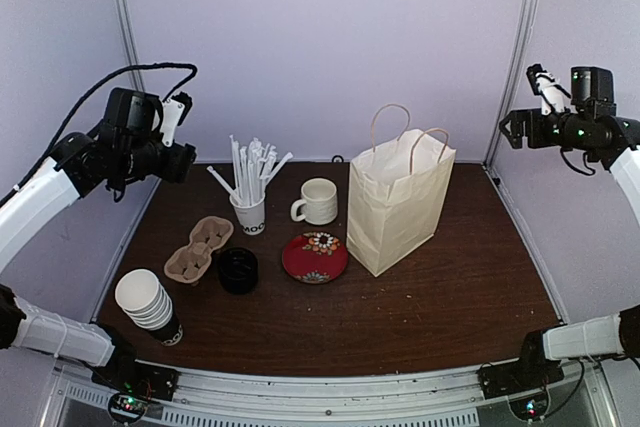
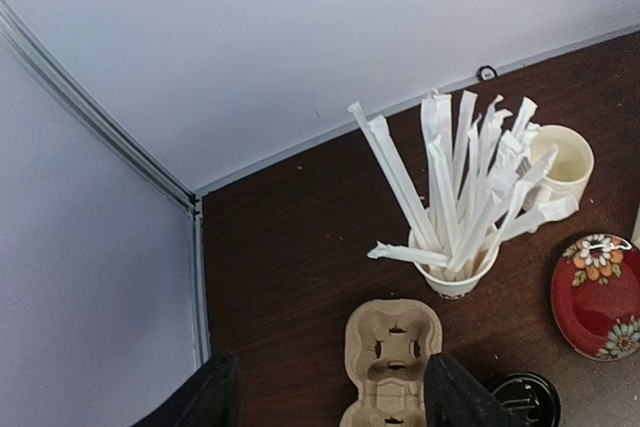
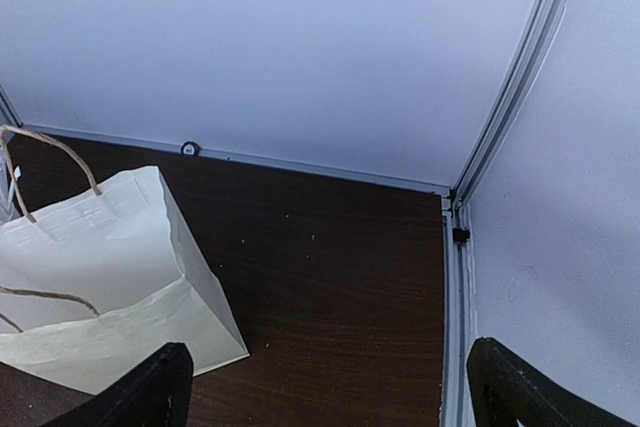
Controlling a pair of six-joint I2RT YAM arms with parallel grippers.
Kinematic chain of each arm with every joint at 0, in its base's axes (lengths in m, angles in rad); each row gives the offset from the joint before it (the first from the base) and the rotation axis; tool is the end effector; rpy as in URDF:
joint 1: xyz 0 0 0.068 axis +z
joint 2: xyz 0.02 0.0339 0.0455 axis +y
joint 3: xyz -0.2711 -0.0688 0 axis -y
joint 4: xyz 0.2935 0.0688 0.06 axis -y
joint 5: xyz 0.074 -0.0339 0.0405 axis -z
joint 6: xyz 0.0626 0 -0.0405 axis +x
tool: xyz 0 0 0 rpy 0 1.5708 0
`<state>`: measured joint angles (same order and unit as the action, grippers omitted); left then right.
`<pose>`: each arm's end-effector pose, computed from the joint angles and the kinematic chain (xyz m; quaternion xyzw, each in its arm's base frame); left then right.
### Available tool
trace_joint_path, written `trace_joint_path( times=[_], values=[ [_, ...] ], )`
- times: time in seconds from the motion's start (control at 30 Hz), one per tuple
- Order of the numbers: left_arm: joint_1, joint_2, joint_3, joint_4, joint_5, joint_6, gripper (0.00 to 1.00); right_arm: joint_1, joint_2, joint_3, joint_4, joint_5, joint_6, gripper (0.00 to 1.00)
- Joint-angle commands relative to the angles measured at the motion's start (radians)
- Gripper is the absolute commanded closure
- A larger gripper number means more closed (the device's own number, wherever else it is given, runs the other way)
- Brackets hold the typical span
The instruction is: Pack the takeout coffee
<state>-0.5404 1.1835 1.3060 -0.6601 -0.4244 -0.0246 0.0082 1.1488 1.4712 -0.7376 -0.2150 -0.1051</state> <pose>0.2826 -0.1395 0.3928 0.1162 0.8484 0.0413 0.5148 0.2919 0.0157 0.4562 -0.1057 0.8282 0.0635 0.5467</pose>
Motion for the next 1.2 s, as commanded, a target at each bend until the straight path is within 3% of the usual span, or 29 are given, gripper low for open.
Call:
trace_joint_path(
  times=[0.0, 0.13, 0.27, 0.5, 0.73, 0.77, 0.8, 0.9, 1.1, 1.17],
  values=[
    [-0.021, 0.000, 0.074, -0.151, 0.127, -0.066, 0.40, -0.011, -0.016, -0.045, -0.048, -0.116, -0.047, 0.01],
    [-0.093, 0.011, 0.135, -0.308, 0.189, -0.120, 0.50, -0.007, -0.014, -0.082, -0.116, -0.284, -0.129, 0.01],
    [-0.225, 0.033, 0.197, -0.476, 0.214, -0.199, 0.54, 0.082, -0.015, -0.130, -0.192, -0.360, -0.242, 0.04],
    [-0.473, 0.109, 0.314, -0.782, 0.168, -0.417, 0.52, 0.267, 0.018, -0.259, -0.218, -0.471, -0.347, 0.07],
    [-0.605, 0.130, 0.319, -1.014, 0.179, -0.686, 0.56, 0.392, 0.066, -0.350, -0.200, -0.518, -0.391, 0.08],
    [-0.613, 0.127, 0.298, -1.033, 0.188, -0.715, 0.50, 0.402, 0.071, -0.361, -0.195, -0.518, -0.394, 0.08],
    [-0.619, 0.121, 0.268, -1.048, 0.192, -0.743, 0.23, 0.411, 0.075, -0.371, -0.191, -0.517, -0.396, 0.08],
    [-0.631, 0.095, 0.194, -1.076, 0.154, -0.822, 0.09, 0.429, 0.080, -0.395, -0.179, -0.521, -0.402, 0.08],
    [-0.626, 0.033, 0.118, -1.107, -0.011, -0.948, 0.03, 0.446, 0.080, -0.425, -0.156, -0.521, -0.401, 0.08],
    [-0.606, 0.010, 0.086, -1.114, -0.014, -0.998, 0.11, 0.452, 0.079, -0.427, -0.155, -0.515, -0.400, 0.08]
  ],
)
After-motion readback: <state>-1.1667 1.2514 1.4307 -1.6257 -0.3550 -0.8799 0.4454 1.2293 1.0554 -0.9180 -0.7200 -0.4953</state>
